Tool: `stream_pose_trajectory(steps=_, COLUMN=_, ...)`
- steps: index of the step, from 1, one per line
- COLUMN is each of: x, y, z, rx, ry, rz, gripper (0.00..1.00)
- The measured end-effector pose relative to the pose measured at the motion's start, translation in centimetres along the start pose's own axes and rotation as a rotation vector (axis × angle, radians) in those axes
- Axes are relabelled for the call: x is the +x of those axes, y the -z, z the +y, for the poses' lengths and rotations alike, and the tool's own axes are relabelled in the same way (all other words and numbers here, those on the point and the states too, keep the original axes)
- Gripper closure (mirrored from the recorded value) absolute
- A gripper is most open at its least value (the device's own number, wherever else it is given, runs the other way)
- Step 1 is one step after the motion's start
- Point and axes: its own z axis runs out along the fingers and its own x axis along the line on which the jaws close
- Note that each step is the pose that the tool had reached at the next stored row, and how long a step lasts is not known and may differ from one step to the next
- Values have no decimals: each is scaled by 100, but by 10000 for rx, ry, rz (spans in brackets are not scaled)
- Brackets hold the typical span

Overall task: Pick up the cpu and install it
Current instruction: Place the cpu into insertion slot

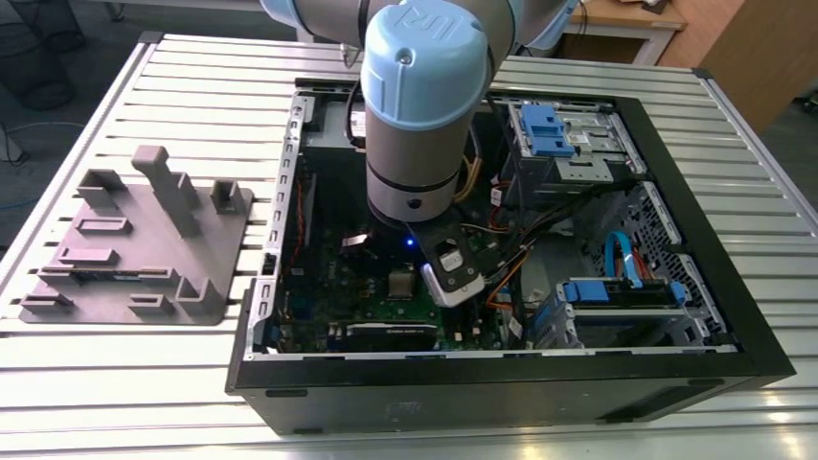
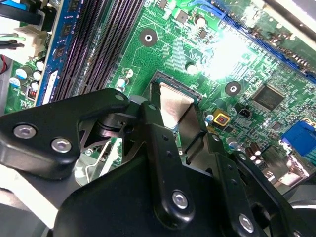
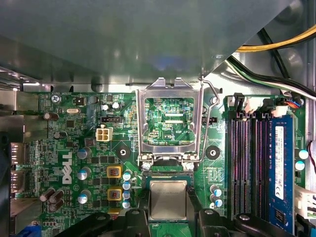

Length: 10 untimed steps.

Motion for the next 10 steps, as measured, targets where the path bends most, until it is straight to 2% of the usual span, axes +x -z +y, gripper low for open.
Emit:
stream_pose_trajectory(steps=5, x=-2, y=13, z=3, rx=-11, ry=0, rz=-6, gripper=60)
stream_pose_trajectory(steps=10, x=-4, y=29, z=1, rx=33, ry=1, rz=-1, gripper=60)
